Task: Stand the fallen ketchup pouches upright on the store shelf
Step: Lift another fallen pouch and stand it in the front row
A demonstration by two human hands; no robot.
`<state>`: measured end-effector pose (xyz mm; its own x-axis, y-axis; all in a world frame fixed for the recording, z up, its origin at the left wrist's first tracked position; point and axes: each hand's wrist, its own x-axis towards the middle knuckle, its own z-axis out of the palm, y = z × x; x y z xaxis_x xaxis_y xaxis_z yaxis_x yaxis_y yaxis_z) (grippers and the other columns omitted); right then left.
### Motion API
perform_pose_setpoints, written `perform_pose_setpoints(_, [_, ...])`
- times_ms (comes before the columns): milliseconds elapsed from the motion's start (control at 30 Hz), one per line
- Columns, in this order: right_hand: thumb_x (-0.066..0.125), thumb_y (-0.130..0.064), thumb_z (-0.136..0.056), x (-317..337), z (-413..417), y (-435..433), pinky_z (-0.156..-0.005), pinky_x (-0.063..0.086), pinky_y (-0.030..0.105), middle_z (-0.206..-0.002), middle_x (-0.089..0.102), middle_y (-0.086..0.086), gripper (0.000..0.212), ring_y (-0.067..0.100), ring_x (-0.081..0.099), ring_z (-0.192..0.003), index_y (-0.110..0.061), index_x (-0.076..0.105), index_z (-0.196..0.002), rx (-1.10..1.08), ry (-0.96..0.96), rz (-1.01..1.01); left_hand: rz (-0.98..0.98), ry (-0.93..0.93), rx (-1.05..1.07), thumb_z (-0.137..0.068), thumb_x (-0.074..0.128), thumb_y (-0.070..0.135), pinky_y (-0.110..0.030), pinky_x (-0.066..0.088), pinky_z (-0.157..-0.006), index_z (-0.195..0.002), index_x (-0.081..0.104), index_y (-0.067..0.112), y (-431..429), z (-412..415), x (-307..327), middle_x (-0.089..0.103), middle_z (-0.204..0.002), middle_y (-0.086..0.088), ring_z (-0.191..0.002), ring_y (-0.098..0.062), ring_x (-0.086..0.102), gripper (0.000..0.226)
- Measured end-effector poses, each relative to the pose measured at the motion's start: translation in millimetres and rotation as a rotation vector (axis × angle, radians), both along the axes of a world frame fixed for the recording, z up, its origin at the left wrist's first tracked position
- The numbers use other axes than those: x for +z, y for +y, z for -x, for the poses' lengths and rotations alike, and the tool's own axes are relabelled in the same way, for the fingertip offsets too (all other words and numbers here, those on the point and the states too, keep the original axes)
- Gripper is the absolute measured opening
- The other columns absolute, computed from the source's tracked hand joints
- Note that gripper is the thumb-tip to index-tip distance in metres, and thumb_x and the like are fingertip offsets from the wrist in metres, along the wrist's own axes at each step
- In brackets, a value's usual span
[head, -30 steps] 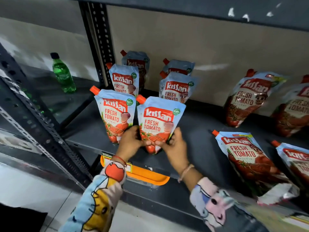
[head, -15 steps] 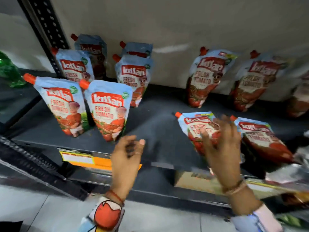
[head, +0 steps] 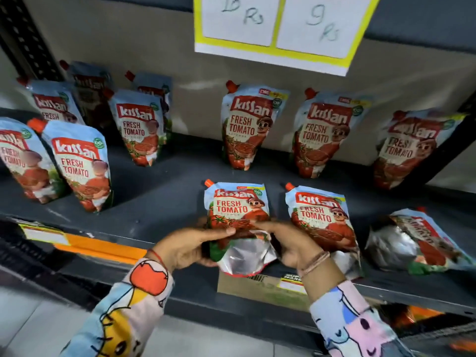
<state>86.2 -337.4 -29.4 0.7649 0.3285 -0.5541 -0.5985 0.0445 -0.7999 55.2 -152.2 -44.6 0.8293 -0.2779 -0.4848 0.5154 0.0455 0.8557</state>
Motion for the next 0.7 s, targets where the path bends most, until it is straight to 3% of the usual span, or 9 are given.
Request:
perform_pose_setpoints(133, [0.054,0.002,-0.084,3,-2,-4,-0.095,0.047,0.043,-0.119,0.059,0.022,0.038,0.031,0.057,-0.107,0.001,0.048,-0.121,-0.084,-0.271,0.002,0.015,-0.215,0.004,-0.050,0.083,0.004,-0.032,0.058,-0.074,-0.121,0.042,0.029,-4,-14,6,0.062,-0.117,0.002,-0.109,-0.017,0.060,0.085])
perform_pose_setpoints(233, [0.058,0.008,-0.080,10,-13,2,-0.094,0.049,0.041,-0.116,0.060,0.013,0.044,0.025,0.057,-0.108,-0.006,0.044,-0.119,-0.187,-0.511,0.085,-0.097,-0.477,0.055,-0.043,0.081,0.002,-0.032,0.052,-0.089,-0.117,0.037,0.040,-10,-37,11,0.057,-0.117,0.010,-0.110,-0.008,0.055,0.094])
perform_pose_setpoints(367, [0.056,0.012,-0.077,-4,-17,14,-0.088,0.050,0.030,-0.104,0.058,-0.002,0.051,0.010,0.057,-0.097,-0.017,0.040,-0.114,-0.289,-0.692,0.171,-0.192,-0.577,0.120,-0.048,0.074,0.005,-0.035,0.043,-0.098,-0.109,0.033,0.060,-14,-51,-8,0.054,-0.113,0.023,-0.114,-0.005,0.051,0.092])
perform_pose_setpoints(467, [0.058,0.006,-0.080,-29,-6,17,-0.079,0.043,0.005,-0.104,0.052,-0.017,0.053,-0.015,0.053,-0.095,-0.035,0.037,-0.106,-0.293,-0.760,0.244,-0.312,-0.585,0.108,-0.054,0.076,0.006,-0.048,0.041,-0.103,-0.104,0.029,0.067,-6,-51,-24,0.053,-0.117,0.018,-0.118,-0.013,0.050,0.092])
perform_pose_setpoints(533, [0.059,0.002,-0.081,-35,4,18,-0.081,0.040,0.000,-0.109,0.049,-0.021,0.053,-0.019,0.050,-0.098,-0.038,0.037,-0.108,-0.317,-0.779,0.308,-0.365,-0.583,0.100,-0.061,0.076,0.004,-0.053,0.040,-0.103,-0.112,0.027,0.058,-5,-49,-31,0.052,-0.124,0.004,-0.121,-0.022,0.048,0.090])
perform_pose_setpoints(633, [0.064,-0.009,-0.081,-33,23,18,-0.101,0.040,0.021,-0.125,0.050,-0.003,0.057,0.008,0.048,-0.118,-0.020,0.035,-0.129,-0.370,-0.785,0.335,-0.329,-0.603,0.166,-0.067,0.074,0.003,-0.041,0.043,-0.101,-0.131,0.028,0.027,-10,-34,-37,0.051,-0.127,0.003,-0.121,-0.020,0.050,0.083])
perform_pose_setpoints(700, [0.065,-0.021,-0.081,-36,55,15,-0.105,0.040,0.030,-0.132,0.046,-0.001,0.059,0.014,0.044,-0.125,-0.016,0.035,-0.132,-0.342,-0.833,0.478,-0.401,-0.685,0.317,-0.069,0.075,0.010,-0.029,0.044,-0.095,-0.130,0.035,0.016,-16,-12,-44,0.051,-0.122,0.004,-0.113,-0.014,0.053,0.073])
